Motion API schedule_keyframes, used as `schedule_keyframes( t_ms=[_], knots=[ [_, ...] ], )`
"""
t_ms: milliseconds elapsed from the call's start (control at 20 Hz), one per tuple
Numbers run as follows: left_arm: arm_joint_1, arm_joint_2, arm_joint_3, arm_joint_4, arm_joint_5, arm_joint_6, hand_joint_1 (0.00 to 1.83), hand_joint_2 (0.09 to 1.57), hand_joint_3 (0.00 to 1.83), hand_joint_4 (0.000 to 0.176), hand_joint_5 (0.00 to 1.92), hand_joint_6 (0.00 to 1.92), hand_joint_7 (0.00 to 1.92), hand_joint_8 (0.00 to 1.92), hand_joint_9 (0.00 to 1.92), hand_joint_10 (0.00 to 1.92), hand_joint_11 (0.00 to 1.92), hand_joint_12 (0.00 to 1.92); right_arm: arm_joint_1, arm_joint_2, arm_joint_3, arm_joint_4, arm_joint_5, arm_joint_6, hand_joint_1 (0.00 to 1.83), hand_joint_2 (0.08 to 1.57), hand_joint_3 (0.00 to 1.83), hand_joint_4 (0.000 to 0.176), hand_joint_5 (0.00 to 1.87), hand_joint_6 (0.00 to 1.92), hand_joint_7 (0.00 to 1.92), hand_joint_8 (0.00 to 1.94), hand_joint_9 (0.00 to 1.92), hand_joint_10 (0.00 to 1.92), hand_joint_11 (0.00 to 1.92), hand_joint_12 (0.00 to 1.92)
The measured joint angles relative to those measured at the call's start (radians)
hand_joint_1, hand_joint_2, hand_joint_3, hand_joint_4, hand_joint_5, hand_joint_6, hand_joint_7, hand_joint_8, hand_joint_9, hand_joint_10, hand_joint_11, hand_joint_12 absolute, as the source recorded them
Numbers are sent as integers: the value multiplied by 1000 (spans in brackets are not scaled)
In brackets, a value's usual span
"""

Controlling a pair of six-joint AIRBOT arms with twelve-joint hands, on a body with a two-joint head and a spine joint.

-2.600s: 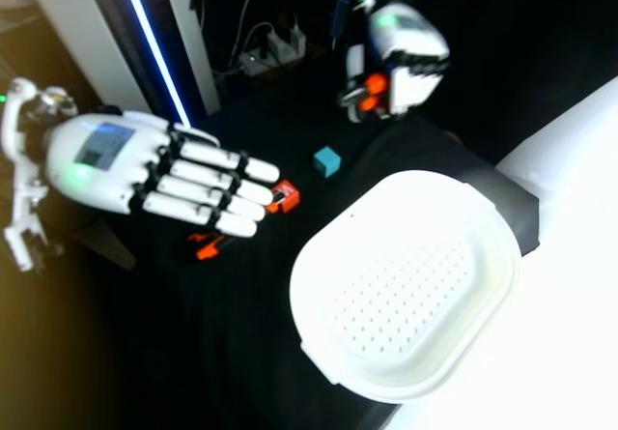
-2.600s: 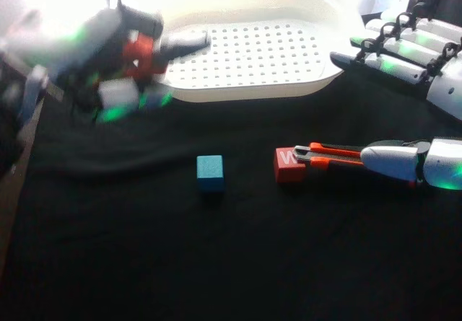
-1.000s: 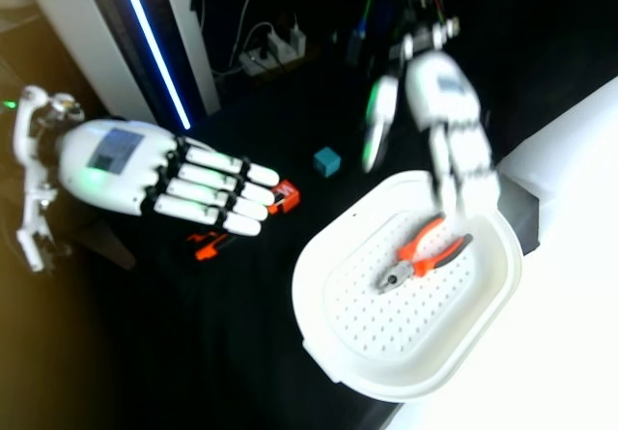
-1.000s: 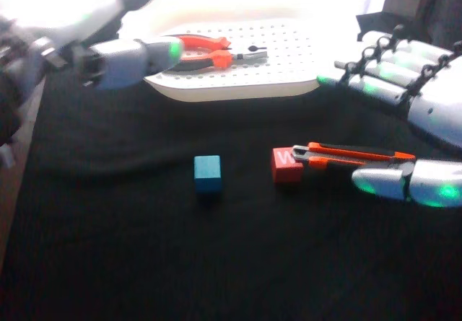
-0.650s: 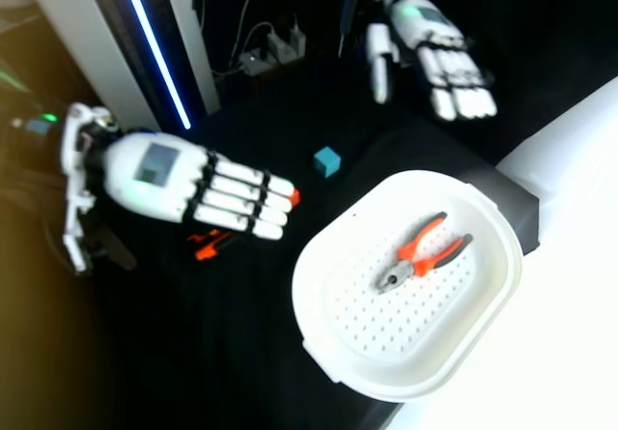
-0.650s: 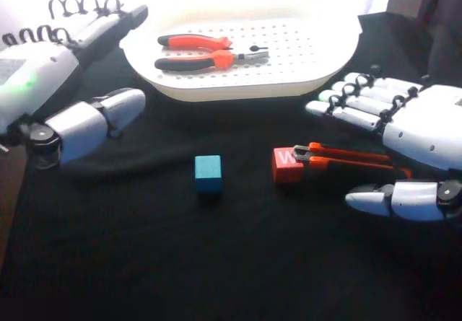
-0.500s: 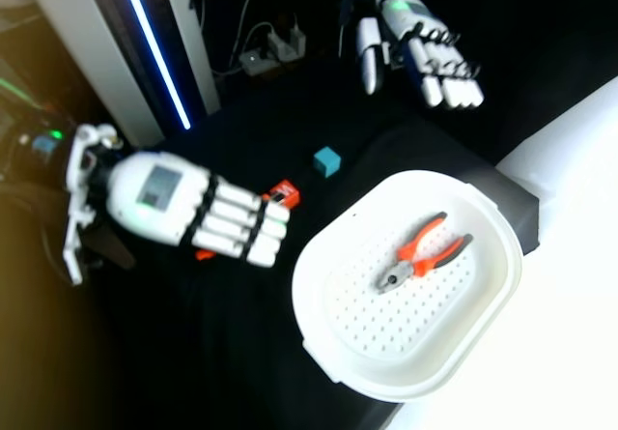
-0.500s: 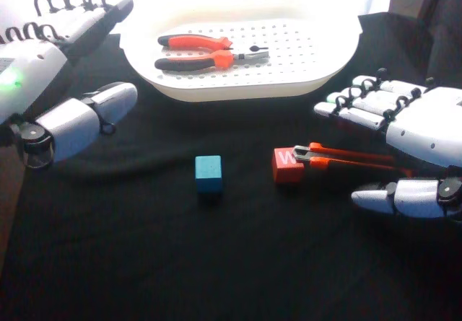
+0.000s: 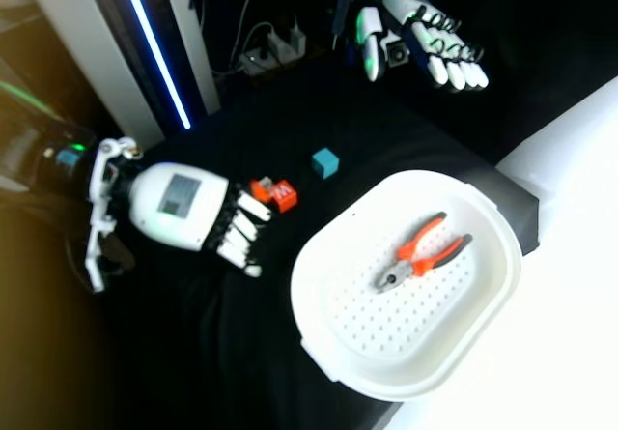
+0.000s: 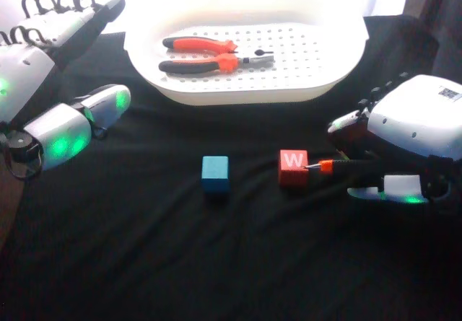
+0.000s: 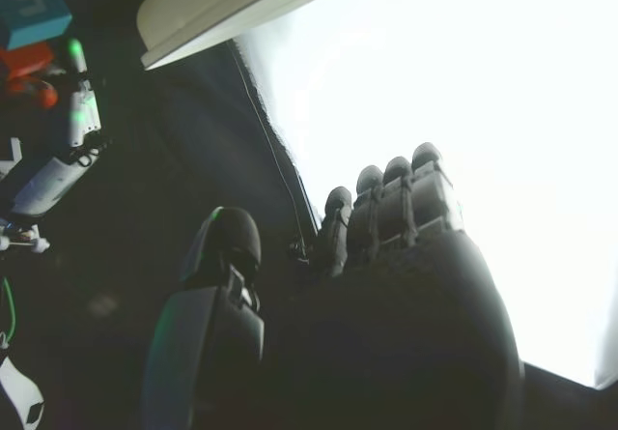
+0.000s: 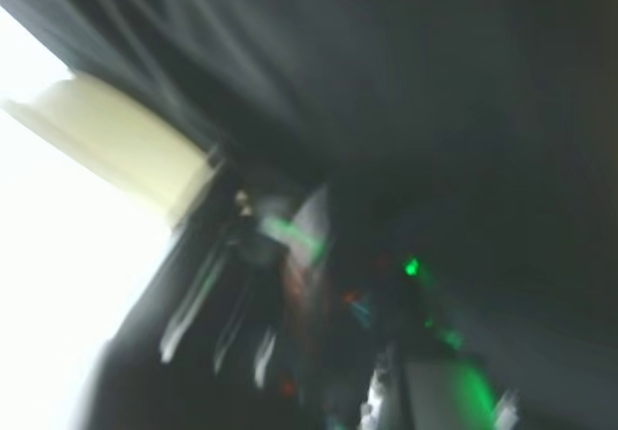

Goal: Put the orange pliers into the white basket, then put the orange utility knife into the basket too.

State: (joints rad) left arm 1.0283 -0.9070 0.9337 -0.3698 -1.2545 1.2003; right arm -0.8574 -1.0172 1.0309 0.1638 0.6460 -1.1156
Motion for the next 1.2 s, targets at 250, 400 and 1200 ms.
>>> schedule_keyframes(
  t_ms=[250, 400, 1200],
  knots=[
    [0, 0, 0, -12, -15, 0, 299, 1434, 0, 73, 85, 5, 87, 1, 0, 0, 0, 0, 30, 111, -79, -52, 142, 6, 1285, 1314, 13, 63, 1070, 1921, 1382, 1941, 1523, 1921, 1543, 1921],
    [13, 0, -4, -17, -23, -1, 329, 1448, 2, 54, 85, 4, 81, 2, 0, 0, 0, 0, 82, 137, -87, -67, 212, 4, 1357, 1290, 0, 65, 1065, 1921, 1381, 1941, 1547, 1921, 1592, 1921],
    [36, 0, -21, 1, -52, -16, 377, 1461, 1, 56, 69, 3, 56, 0, 8, 2, 0, 0, 444, -338, 399, -126, -385, -60, 1020, 1367, 37, 37, 507, 1804, 617, 1781, 462, 1830, 481, 1921]
  ],
)
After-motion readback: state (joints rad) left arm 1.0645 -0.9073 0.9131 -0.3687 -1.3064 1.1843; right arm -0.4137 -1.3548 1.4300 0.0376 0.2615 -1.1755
